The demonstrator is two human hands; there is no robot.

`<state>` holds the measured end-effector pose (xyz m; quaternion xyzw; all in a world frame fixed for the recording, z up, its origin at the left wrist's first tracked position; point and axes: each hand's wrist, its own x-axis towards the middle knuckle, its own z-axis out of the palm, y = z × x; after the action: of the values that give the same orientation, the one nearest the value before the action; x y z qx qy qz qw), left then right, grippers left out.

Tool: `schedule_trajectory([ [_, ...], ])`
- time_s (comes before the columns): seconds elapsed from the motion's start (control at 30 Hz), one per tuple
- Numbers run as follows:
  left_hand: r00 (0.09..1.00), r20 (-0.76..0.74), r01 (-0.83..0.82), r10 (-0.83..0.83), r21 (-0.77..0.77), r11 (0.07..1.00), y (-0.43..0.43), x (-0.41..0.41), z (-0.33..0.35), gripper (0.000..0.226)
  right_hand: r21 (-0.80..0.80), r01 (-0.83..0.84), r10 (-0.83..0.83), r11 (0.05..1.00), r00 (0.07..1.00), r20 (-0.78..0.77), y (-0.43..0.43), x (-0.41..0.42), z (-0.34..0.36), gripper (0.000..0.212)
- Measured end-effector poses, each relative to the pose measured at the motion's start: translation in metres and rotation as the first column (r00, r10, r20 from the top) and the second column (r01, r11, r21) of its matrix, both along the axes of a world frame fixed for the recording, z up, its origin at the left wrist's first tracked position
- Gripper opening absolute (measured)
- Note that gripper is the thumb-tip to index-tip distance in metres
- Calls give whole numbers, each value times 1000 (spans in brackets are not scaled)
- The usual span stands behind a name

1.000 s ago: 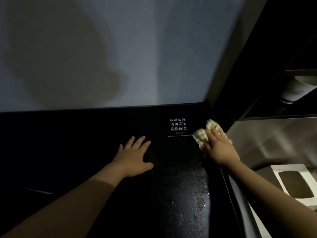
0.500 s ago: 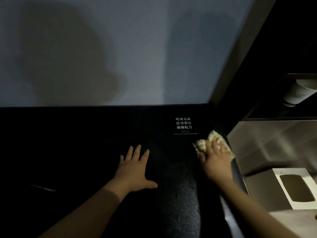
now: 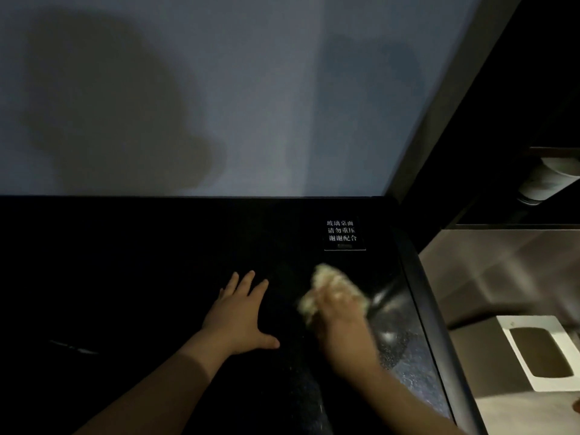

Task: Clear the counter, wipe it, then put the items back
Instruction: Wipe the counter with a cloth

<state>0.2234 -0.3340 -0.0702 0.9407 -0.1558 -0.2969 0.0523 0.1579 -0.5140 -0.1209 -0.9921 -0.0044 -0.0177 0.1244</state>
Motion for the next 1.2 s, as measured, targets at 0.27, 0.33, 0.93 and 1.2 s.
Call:
schedule_trajectory([
  [0.27,999,-22,-40,39,-30,999,11,6,1,118,-30,66,-70,997,989,-127,-7,69,16,57],
  [0.33,999,-25,-26,25,-34,999,14,12,0,118,3,-37,37,999,989,-144,23,62,11,54],
  [0.93,999,-48,-5,3,-28,1000,26,36,2,128,-91,-254,237,963,957,-165,0,123,11,55],
  [1.2,1000,-22,-5,4,-21,1000,24,35,2,127,-48,-329,323,943,941,-102,40,63,8,53],
])
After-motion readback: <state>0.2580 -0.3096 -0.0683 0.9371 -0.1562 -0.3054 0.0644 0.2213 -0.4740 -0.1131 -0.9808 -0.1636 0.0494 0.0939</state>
